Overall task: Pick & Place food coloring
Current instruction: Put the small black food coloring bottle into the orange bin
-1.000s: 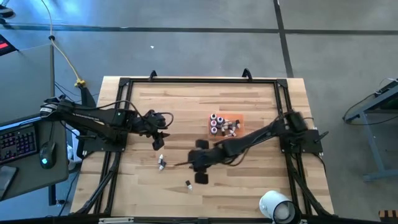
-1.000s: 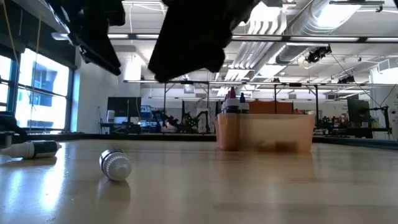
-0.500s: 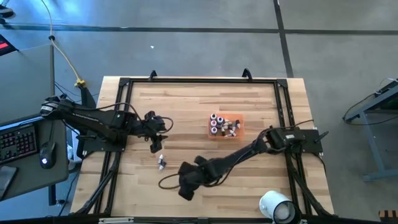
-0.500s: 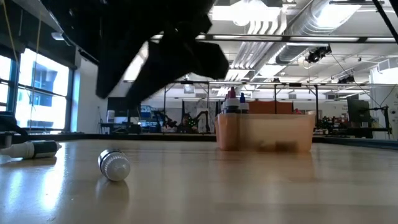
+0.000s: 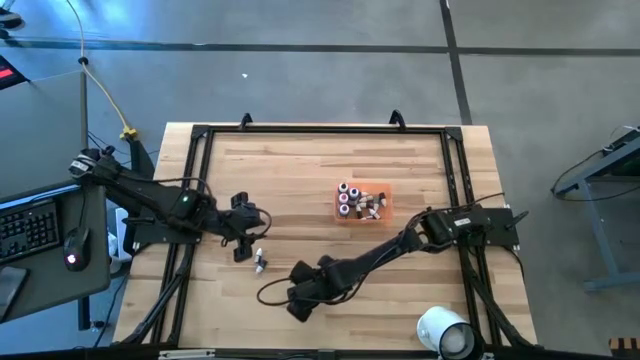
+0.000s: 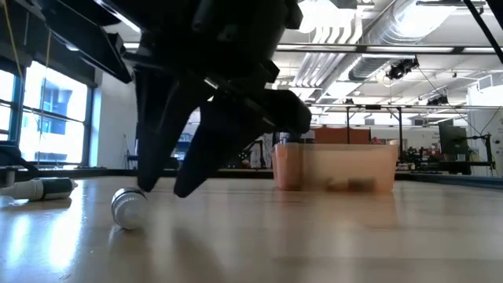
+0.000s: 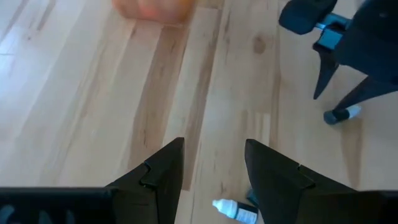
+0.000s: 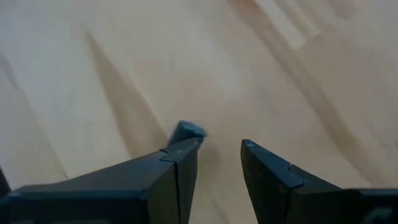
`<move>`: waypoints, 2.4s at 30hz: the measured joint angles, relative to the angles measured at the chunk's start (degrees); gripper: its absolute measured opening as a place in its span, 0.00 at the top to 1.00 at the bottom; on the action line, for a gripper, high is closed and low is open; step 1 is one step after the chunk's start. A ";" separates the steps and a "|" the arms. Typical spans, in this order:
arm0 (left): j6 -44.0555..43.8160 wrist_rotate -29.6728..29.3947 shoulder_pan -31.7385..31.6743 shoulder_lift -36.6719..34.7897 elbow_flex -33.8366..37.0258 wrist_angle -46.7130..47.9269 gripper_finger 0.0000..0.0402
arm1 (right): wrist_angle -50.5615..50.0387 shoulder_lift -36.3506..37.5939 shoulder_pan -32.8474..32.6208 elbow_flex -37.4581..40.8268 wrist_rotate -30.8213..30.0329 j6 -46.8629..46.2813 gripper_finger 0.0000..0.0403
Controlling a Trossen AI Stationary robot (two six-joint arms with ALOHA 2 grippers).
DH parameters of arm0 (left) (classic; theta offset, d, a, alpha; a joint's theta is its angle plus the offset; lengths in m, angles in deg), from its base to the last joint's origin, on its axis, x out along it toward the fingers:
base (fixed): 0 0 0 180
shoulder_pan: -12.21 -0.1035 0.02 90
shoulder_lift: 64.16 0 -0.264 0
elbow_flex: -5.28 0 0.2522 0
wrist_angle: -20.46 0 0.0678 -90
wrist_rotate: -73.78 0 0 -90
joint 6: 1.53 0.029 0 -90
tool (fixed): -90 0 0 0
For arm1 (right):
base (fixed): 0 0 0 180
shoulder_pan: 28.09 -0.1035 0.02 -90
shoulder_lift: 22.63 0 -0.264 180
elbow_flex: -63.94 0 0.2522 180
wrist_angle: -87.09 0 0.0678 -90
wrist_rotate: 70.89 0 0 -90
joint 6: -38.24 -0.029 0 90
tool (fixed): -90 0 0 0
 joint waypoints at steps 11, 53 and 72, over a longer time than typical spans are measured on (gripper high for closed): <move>-1.03 -0.02 0.47 0.02 0.00 0.04 0.58 | -0.08 0.28 0.09 -3.26 -0.35 1.51 0.71; -1.38 0.32 0.45 0.03 -0.01 1.31 0.58 | -19.47 -0.02 2.37 -6.34 -1.80 18.35 0.82; -1.51 0.31 0.38 0.09 -0.07 5.42 0.58 | -48.07 22.57 5.46 9.77 -19.96 4.13 0.81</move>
